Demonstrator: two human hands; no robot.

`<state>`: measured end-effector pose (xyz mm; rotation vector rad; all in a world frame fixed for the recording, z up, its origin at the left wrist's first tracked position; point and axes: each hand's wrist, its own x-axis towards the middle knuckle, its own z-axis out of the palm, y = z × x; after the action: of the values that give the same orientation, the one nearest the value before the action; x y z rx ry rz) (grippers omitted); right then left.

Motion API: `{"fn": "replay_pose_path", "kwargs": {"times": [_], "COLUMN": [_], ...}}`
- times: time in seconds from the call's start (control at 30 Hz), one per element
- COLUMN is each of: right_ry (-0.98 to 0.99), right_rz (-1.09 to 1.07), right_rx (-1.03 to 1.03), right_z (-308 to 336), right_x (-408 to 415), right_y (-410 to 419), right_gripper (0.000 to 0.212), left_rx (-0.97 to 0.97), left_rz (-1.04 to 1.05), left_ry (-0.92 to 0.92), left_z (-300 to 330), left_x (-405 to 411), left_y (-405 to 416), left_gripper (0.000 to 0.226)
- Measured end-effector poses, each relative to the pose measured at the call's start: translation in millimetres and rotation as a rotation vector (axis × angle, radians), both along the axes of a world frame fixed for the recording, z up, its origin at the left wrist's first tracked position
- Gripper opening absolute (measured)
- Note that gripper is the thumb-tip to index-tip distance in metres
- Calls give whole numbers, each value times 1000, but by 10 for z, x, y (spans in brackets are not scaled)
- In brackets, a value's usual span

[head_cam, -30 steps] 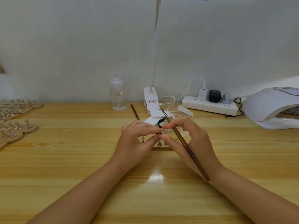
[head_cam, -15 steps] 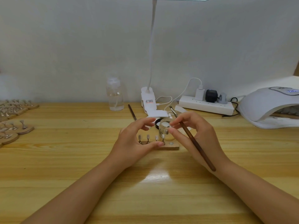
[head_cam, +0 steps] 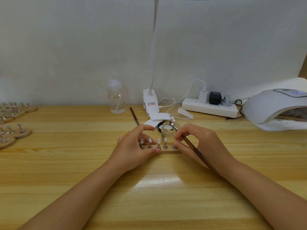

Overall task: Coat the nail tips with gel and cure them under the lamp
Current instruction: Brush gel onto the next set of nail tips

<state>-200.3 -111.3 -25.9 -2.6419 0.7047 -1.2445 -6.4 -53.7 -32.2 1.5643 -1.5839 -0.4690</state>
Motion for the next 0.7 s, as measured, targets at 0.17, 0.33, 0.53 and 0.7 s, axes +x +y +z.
{"fn": "replay_pose_path", "kwargs": {"times": [0.17,0.33,0.53,0.7], "right_ry": [0,-47,316,464], "right_rz": [-15,-211,-370,-369], "right_rx": [-53,-210,-74,-47], "right_z": [23,125,62,33], "right_x": [-1,-89,-165,-146], "right_y": [41,15,-85,-135], "right_gripper": [16,11,26,32], "left_rx": [9,8,-11,-29], "left_rz": [-15,-34,-51,-49], "left_ry": [11,0,34,53], "left_z": [0,-9,-22,-3], "left_x": [6,25,32,23], "left_y": [1,-6,1,16], "left_gripper": [46,47,48,52]}}
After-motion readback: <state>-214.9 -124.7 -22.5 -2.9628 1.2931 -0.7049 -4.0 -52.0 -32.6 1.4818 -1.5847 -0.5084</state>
